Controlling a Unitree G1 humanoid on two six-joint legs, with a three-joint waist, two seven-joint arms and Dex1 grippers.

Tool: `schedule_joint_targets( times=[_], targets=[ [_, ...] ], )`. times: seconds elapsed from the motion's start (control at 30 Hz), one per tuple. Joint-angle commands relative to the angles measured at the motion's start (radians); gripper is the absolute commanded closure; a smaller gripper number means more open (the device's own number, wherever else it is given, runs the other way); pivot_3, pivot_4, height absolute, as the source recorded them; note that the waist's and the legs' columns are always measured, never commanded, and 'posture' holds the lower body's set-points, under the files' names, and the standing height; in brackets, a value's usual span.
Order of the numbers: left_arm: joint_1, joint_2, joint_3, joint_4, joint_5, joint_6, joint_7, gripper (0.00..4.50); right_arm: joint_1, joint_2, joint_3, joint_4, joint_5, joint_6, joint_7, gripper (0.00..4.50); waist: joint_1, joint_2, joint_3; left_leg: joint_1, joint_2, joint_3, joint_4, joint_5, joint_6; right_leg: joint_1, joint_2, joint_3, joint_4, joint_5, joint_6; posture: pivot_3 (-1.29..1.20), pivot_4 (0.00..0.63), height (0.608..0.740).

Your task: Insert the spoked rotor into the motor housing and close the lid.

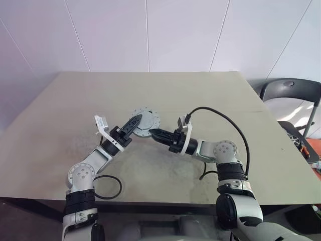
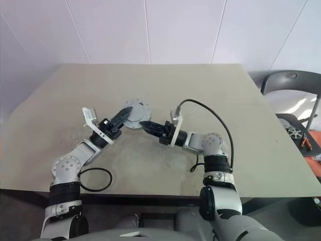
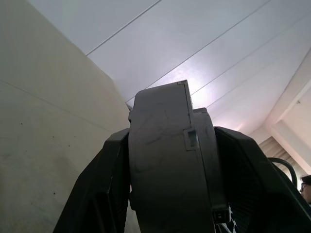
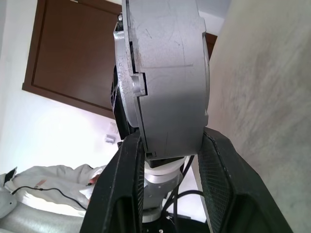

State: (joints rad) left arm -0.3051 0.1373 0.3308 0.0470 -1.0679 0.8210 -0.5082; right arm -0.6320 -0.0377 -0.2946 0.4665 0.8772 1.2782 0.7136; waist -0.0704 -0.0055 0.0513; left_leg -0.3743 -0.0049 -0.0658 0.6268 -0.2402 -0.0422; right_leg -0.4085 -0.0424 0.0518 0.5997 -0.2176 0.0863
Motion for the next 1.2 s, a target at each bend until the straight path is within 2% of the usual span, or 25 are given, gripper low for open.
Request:
schedule_joint_targets(
  times=[0.03, 0.37, 0.57, 0.6, 0.63, 0.8, 1.0, 1.2],
  targets=[
    [0.004, 0.01, -0.071, -0.035, 0.02, 0.035, -0.032, 2.21, -0.033, 0.016, 0.006, -0.06, 0.04, -0.025, 0.039, 3.13, 0.0, 0.0, 0.0, 0.0, 0.0, 0.0, 0.0, 0.0, 0.0, 0.0, 0.0, 0.0, 0.0, 0.0, 0.0, 0.0, 0.0, 0.74],
    [0.007, 0.021, -0.108, -0.019, 0.058, 0.048, -0.054, 2.21, -0.031, 0.017, 0.015, -0.065, 0.037, -0.042, 0.04, 3.13, 0.0, 0.0, 0.0, 0.0, 0.0, 0.0, 0.0, 0.0, 0.0, 0.0, 0.0, 0.0, 0.0, 0.0, 0.0, 0.0, 0.0, 0.74],
    [0.006, 0.004, -0.084, -0.008, 0.052, 0.03, -0.048, 2.21, -0.038, 0.029, -0.005, -0.058, 0.02, -0.113, 0.015, 3.13, 0.0, 0.0, 0.0, 0.0, 0.0, 0.0, 0.0, 0.0, 0.0, 0.0, 0.0, 0.0, 0.0, 0.0, 0.0, 0.0, 0.0, 0.74],
    [0.005, 0.0, -0.077, -0.004, 0.051, 0.022, -0.044, 2.21, -0.041, 0.029, -0.01, -0.055, 0.022, -0.12, 0.017, 2.53, 0.0, 0.0, 0.0, 0.0, 0.0, 0.0, 0.0, 0.0, 0.0, 0.0, 0.0, 0.0, 0.0, 0.0, 0.0, 0.0, 0.0, 0.74],
    [0.002, -0.006, -0.068, 0.002, 0.048, 0.013, -0.039, 2.21, -0.043, 0.029, -0.011, -0.056, 0.024, -0.123, 0.021, 2.34, 0.0, 0.0, 0.0, 0.0, 0.0, 0.0, 0.0, 0.0, 0.0, 0.0, 0.0, 0.0, 0.0, 0.0, 0.0, 0.0, 0.0, 0.74],
    [-0.015, -0.043, -0.016, 0.043, 0.025, -0.018, 0.0, 2.21, -0.064, 0.038, -0.054, -0.006, 0.031, -0.147, -0.019, 0.61, 0.001, 0.0, 0.0, 0.0, 0.0, 0.0, 0.001, 0.0, 0.0, 0.0, 0.0, 0.0, 0.0, 0.0, 0.0, 0.0, 0.0, 0.74],
    [-0.029, -0.069, 0.029, 0.051, -0.014, -0.031, 0.027, 2.21, -0.057, 0.04, -0.051, -0.026, 0.039, -0.127, -0.011, 0.61, 0.0, 0.0, 0.0, 0.0, 0.0, 0.0, 0.001, 0.0, 0.0, 0.0, 0.0, 0.0, 0.0, 0.0, 0.0, 0.0, 0.0, 0.74],
    [-0.073, -0.089, 0.13, 0.106, -0.052, -0.12, 0.09, 2.33, -0.059, 0.038, -0.05, -0.024, 0.041, -0.129, -0.009, 0.57, 0.0, 0.0, 0.0, 0.0, 0.0, 0.0, 0.002, 0.0, 0.0, 0.0, 0.0, 0.0, 0.0, 0.0, 0.0, 0.0, 0.0, 0.74]
  ],
)
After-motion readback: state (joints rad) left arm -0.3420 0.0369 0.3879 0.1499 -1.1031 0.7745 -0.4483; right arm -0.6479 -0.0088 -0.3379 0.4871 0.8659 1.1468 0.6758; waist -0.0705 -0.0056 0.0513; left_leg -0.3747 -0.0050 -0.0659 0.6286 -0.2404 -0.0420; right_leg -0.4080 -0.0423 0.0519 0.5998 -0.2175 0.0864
